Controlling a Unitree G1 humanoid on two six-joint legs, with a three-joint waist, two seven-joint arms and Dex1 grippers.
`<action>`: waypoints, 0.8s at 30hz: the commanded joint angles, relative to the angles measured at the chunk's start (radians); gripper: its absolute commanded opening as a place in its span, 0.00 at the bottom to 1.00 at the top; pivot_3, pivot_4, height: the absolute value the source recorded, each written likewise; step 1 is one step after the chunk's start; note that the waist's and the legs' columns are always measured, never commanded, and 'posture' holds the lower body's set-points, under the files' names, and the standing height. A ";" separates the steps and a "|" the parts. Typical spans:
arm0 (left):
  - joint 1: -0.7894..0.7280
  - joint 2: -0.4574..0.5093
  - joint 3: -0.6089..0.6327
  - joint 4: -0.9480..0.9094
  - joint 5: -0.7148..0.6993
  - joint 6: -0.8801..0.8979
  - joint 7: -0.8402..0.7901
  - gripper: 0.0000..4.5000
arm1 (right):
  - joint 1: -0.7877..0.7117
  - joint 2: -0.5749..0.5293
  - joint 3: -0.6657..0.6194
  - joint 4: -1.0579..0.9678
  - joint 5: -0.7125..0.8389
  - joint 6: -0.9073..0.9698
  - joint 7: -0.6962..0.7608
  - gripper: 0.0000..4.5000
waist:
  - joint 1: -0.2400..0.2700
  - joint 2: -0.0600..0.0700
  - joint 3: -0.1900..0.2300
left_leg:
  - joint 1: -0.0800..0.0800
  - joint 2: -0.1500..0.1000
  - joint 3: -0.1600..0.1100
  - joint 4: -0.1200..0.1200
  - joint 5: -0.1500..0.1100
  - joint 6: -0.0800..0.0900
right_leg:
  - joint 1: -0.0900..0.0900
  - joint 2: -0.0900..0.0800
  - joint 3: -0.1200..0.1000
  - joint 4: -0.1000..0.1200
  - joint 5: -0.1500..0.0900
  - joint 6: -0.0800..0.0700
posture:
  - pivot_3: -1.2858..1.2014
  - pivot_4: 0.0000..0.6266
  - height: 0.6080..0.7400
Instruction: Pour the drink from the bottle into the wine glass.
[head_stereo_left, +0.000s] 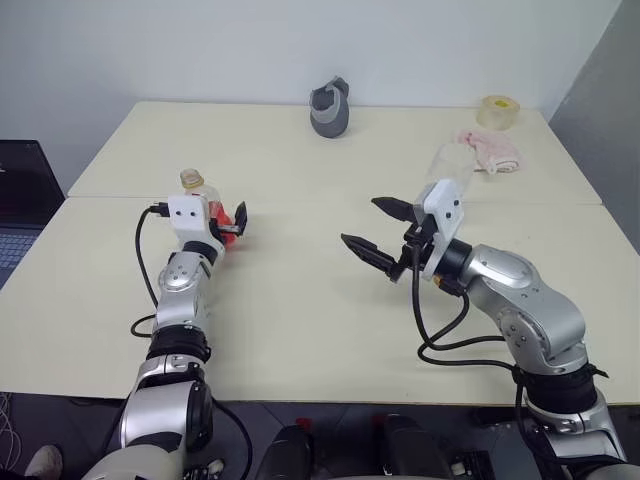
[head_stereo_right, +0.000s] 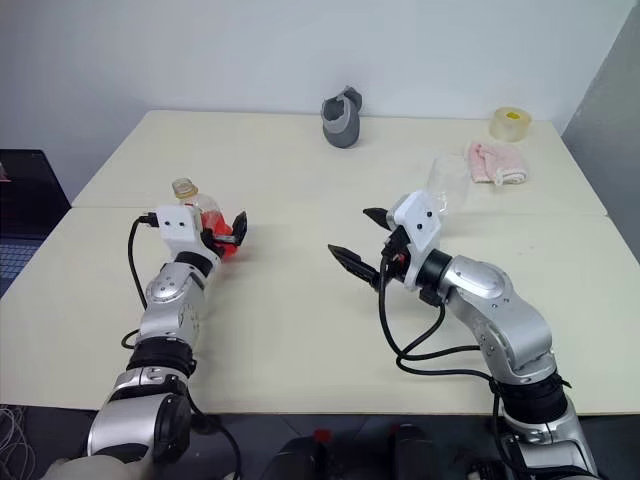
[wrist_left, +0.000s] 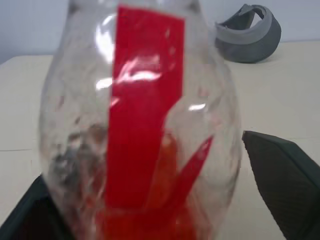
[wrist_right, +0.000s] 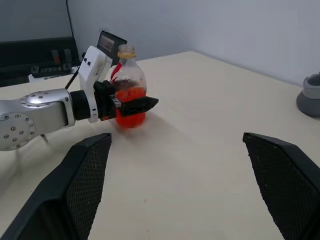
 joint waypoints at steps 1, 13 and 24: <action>0.027 0.021 0.013 -0.099 -0.015 0.021 -0.002 0.99 | -0.014 -0.006 -0.021 -0.045 0.004 -0.023 0.009 1.00 | 0.000 0.000 0.000 | 0.000 0.000 0.000 0.000 0.000 0.000 | 0.000 0.000 0.000 0.000 0.000 0.000 | 0.52 0.24 1.00; 0.234 0.008 0.035 -0.482 -0.058 0.224 0.055 0.99 | 0.040 -0.009 -0.026 -0.074 0.008 -0.020 0.005 1.00 | 0.002 0.000 0.000 | 0.000 0.002 0.000 0.000 0.000 0.000 | 0.000 -0.001 0.000 0.000 0.000 0.000 | 0.52 0.24 1.00; 0.564 0.014 0.020 -1.014 -0.187 0.559 0.022 0.99 | 0.226 -0.080 -0.123 -0.124 -0.016 -0.003 -0.050 1.00 | 0.002 0.000 0.000 | 0.001 0.003 0.000 -0.001 -0.001 0.002 | 0.001 -0.001 0.001 -0.001 0.000 0.000 | 0.52 0.24 1.00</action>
